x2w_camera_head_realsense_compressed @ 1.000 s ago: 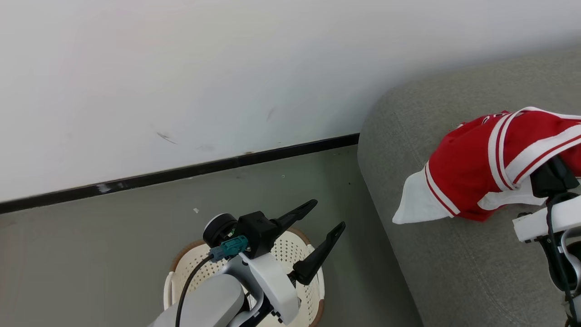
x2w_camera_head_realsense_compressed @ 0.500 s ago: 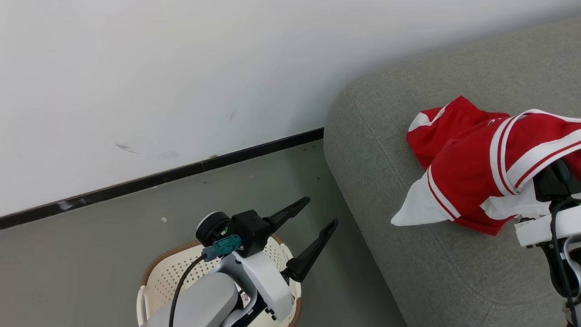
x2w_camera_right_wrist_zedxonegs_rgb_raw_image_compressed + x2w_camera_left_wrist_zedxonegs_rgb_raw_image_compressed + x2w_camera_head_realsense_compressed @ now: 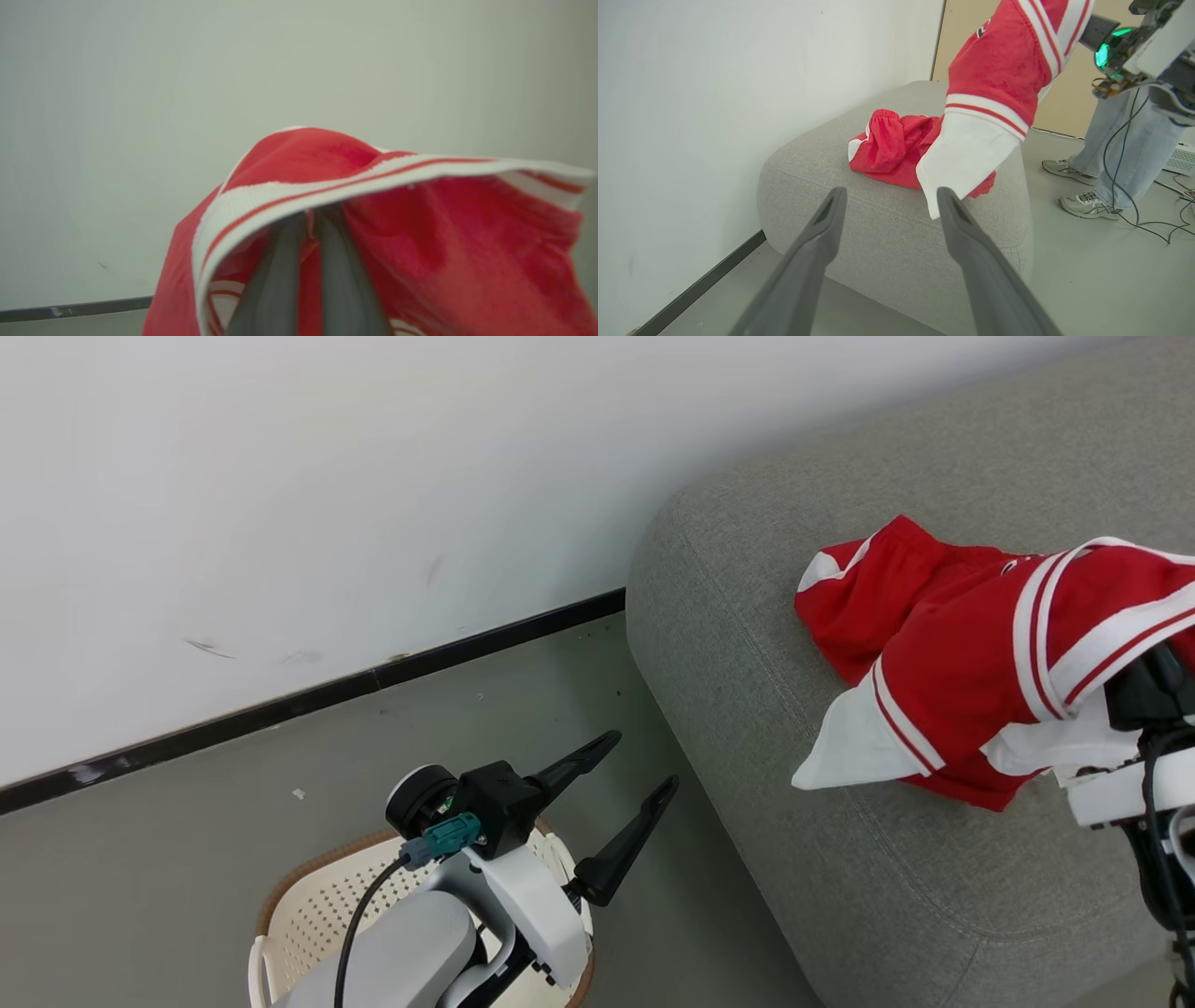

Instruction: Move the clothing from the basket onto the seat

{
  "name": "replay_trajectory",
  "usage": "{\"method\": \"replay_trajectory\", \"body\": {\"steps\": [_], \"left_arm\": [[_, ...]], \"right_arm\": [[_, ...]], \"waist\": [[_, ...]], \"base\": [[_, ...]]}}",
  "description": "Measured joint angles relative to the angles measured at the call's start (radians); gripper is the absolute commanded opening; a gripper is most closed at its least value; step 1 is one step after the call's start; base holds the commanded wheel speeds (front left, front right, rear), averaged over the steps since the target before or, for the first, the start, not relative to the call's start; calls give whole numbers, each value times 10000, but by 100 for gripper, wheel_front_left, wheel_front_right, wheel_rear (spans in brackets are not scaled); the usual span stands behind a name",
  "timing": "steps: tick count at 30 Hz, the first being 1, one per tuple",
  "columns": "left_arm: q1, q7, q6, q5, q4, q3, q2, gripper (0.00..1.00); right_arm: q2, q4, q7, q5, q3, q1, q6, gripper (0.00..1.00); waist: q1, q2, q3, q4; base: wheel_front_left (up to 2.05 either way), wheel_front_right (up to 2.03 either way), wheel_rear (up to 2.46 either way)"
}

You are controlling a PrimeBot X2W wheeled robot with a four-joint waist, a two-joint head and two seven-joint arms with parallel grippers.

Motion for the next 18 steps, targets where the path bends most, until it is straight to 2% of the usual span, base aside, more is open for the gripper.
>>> {"method": "replay_trajectory", "body": {"steps": [9,18], "left_arm": [[0,2,71,42,-148,6,82,100],[0,71,186,54,-290,44,217,100]], "right_arm": [[-721,-150,0,0,-451,-814,2,0],[-1369,253,-2,295,-1233,-1503,2,0]], "waist": [[0,0,222,3],[0,0,514,159]], "base": [[0,0,0],[0,0,0]]}}
